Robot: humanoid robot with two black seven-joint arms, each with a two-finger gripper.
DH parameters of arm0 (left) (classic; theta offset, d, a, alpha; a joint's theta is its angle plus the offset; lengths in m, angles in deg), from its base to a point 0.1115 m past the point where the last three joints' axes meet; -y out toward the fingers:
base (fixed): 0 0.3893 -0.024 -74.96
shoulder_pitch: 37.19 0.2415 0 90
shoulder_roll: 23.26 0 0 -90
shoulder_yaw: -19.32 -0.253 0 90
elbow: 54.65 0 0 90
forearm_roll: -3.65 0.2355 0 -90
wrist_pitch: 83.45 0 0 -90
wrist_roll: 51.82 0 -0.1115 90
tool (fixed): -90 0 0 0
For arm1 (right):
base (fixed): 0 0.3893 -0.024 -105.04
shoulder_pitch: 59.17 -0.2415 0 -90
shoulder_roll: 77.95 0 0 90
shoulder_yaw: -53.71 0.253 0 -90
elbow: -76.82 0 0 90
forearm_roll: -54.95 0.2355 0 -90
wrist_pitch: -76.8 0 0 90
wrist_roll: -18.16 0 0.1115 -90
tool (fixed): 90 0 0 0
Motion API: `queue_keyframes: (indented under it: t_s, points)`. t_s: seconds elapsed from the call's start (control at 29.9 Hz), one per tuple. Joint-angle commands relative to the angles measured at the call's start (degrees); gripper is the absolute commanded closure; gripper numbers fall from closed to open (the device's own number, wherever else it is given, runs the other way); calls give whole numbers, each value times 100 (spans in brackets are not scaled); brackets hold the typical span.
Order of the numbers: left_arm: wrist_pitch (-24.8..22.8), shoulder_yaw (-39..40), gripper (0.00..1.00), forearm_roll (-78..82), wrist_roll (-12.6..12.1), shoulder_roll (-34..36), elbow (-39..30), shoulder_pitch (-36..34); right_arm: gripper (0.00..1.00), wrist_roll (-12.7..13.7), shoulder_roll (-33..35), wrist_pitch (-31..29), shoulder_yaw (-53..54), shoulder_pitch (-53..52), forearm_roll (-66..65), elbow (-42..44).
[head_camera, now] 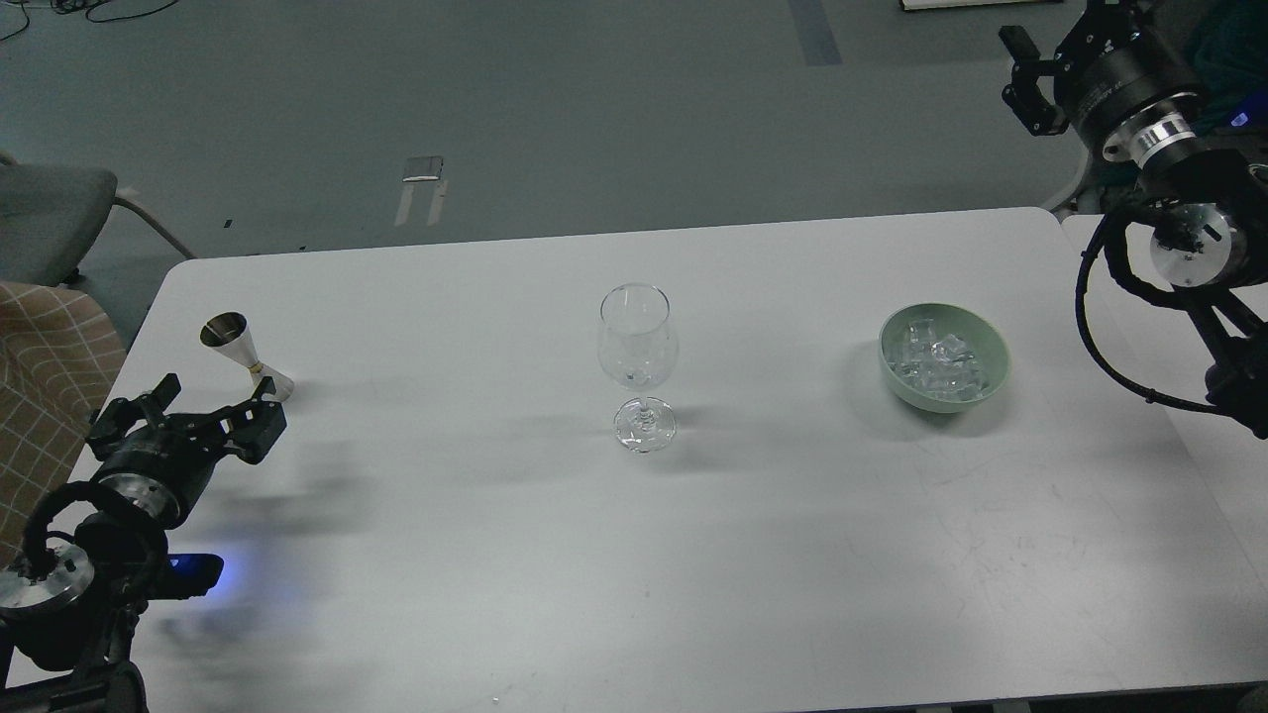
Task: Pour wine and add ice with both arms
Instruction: 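Lower the left gripper beside the jigger and close on it, then lift the jigger upright with the left gripper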
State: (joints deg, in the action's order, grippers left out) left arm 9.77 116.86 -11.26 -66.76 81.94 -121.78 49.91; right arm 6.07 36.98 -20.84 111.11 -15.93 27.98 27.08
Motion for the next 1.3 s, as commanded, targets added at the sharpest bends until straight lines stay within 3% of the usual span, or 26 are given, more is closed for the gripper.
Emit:
queue_keyframes:
  t_s: [0.0,0.87,1.27]
  points:
    - [-32,2,1,180,17,-105,243,-219,0,-4,-5,8,8,9,7,0]
    - [-488,-7,1,444,211,-299,1957,-1414,0,-4,21,61,8,0,7,0]
    - [-752,-270,1,480,457,-378,2669,-1714,0,-4,30,114,8,0,7,0]
